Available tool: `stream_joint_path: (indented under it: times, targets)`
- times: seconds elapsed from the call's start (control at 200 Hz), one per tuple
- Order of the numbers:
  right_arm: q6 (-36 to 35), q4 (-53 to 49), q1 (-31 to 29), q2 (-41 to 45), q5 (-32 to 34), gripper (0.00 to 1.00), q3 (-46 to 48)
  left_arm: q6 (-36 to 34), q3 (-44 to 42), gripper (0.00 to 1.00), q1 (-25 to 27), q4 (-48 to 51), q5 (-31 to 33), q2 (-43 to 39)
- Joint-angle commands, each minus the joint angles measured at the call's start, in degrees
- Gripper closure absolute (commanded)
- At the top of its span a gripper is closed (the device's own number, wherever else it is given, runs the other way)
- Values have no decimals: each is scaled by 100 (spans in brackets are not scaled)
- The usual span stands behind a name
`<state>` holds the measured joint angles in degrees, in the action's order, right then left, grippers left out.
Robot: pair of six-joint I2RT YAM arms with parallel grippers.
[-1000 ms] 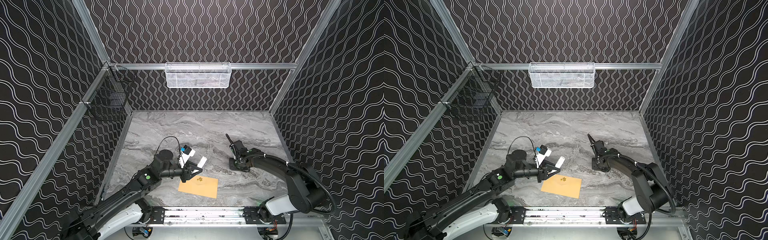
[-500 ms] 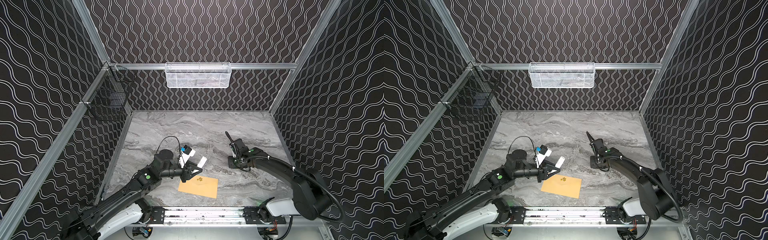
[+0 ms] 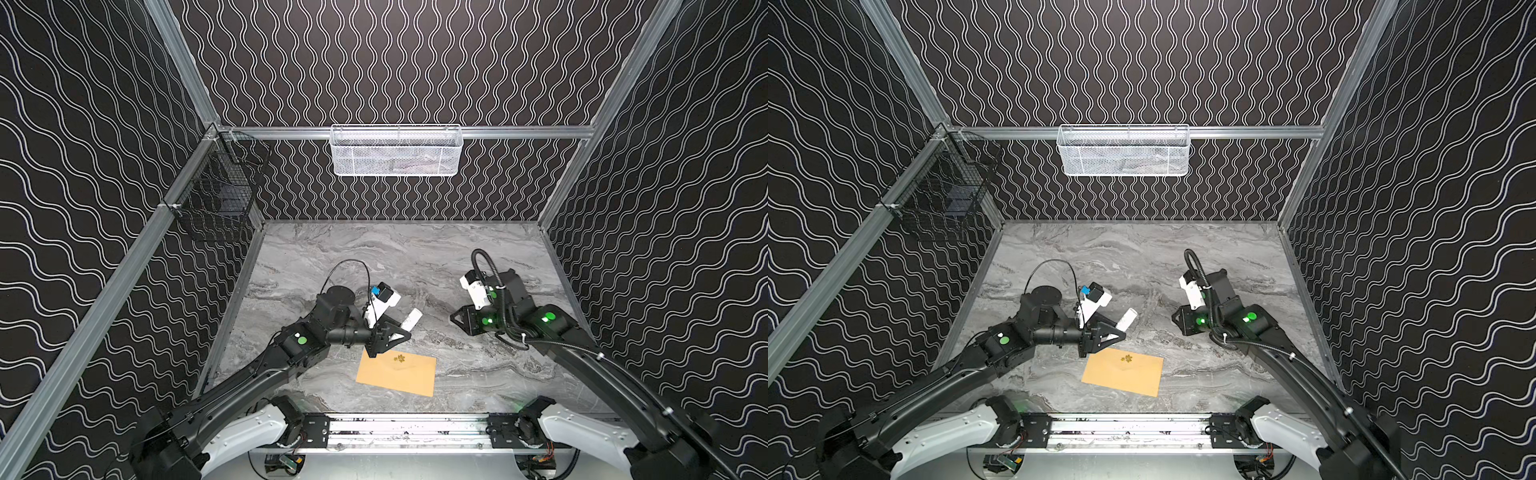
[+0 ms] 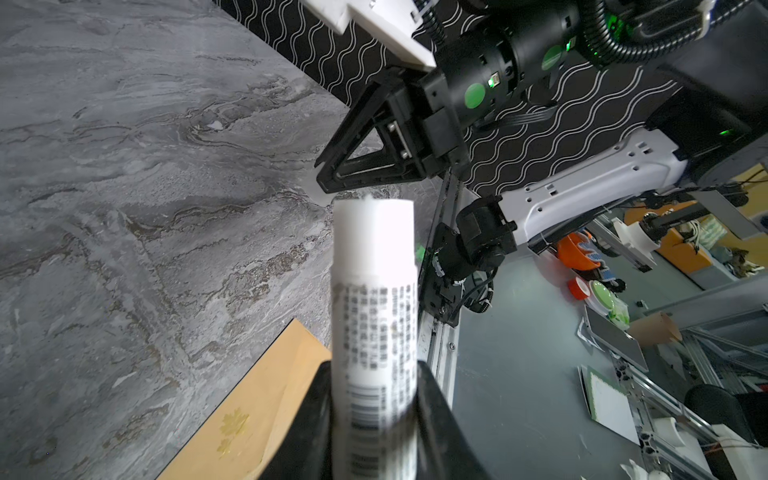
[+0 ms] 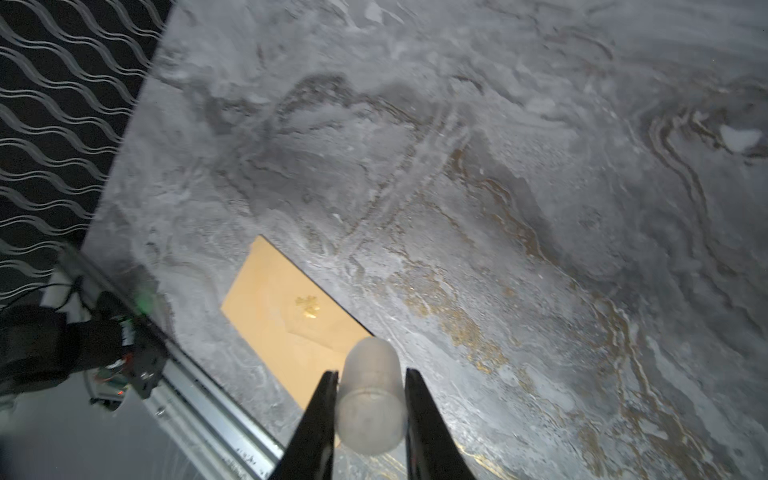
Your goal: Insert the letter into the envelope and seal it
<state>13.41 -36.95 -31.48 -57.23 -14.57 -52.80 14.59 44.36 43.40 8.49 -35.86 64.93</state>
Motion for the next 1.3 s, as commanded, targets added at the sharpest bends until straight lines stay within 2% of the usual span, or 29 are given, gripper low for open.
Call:
stream_joint_path:
  times: [0.0, 0.15, 0.335, 0.5, 0.641, 0.776, 1.011, 1.166, 1.296]
  targets:
    - [-329, -59, -33, 397, -916, 87, -108, -593, 295, 92, -6, 295, -371, 45]
    - [-287, 381, -40, 978, -1463, 90, -143, -1045, 570, 93, -6, 524, -758, 154]
    - [-453, 321, -41, 1122, -2024, 90, -398, -1806, 820, 94, -7, 993, -996, 119]
    - [-323, 625, -37, 1237, -2545, 91, -639, -1802, 948, 100, -7, 1012, -1047, 201]
    - [-126, 949, -79, 1313, -2818, 94, -620, -1786, 920, 100, -7, 848, -992, 192]
    - [-49, 1050, -317, 1244, -2732, 94, -635, -1953, 885, 100, -2, 858, -932, 101]
    - [67, 1385, -1170, 937, -2004, 94, -659, -1978, 836, 100, -7, 813, -1032, 47]
    - [183, 1602, -1244, 861, -1696, 95, -624, -1986, 763, 100, -7, 777, -1062, -84]
    - [258, 1786, -1242, 819, -1731, 97, -557, -1958, 717, 100, -6, 735, -1118, -163]
